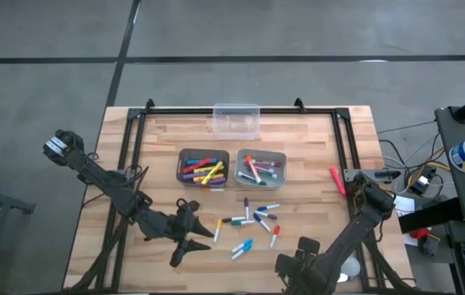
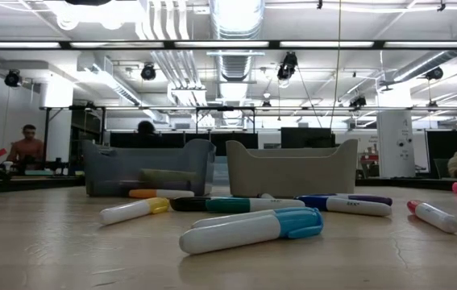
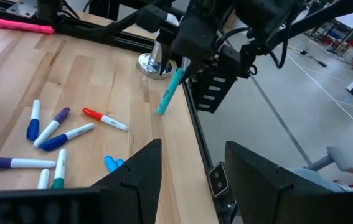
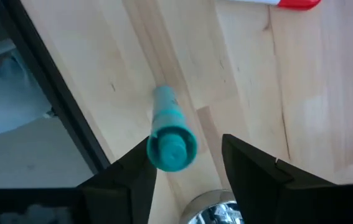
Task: Pick & Place Markers
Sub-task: Put the large light blue highlighter pen into the black bin
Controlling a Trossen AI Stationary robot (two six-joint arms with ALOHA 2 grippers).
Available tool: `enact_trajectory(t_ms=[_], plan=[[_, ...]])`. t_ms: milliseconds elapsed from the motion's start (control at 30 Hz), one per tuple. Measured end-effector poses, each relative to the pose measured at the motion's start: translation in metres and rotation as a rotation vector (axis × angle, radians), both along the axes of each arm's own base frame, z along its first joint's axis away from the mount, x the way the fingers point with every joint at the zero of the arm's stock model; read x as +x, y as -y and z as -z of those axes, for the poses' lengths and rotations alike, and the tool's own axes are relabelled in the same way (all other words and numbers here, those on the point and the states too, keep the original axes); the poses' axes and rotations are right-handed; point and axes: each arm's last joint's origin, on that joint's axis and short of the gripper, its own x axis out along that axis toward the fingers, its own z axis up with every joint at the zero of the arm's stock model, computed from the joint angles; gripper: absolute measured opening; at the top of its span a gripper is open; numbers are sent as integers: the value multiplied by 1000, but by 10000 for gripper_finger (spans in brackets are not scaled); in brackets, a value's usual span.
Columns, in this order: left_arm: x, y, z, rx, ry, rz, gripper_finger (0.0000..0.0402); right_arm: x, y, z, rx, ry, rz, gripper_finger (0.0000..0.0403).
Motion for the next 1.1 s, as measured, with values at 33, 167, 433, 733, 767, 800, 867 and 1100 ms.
enact_trajectory(t_ms=[33, 167, 433, 733, 767, 800, 867, 1100], plan=[[0, 0, 0, 0, 0, 0, 168, 0, 0, 1, 0, -6, -9, 174], [0, 0, 0, 0, 0, 0, 168, 2, -1, 7, 16, 6, -35, 153], [0, 0, 0, -1, -1, -1, 168, 8, 2, 11, 30, 22, -39, 112], [0, 0, 1, 3, -6, -1, 168, 7, 1, 12, 55, 5, -50, 52], [0, 0, 1, 3, -6, -1, 168, 7, 1, 12, 56, 4, -50, 52], [0, 0, 1, 3, -6, -1, 168, 7, 1, 12, 57, 3, -52, 53], [0, 0, 1, 3, -7, -1, 168, 7, 2, 11, 57, 2, -59, 60], [-1, -1, 6, 9, -20, -16, 168, 12, 6, 1, 66, 24, -96, 61]])
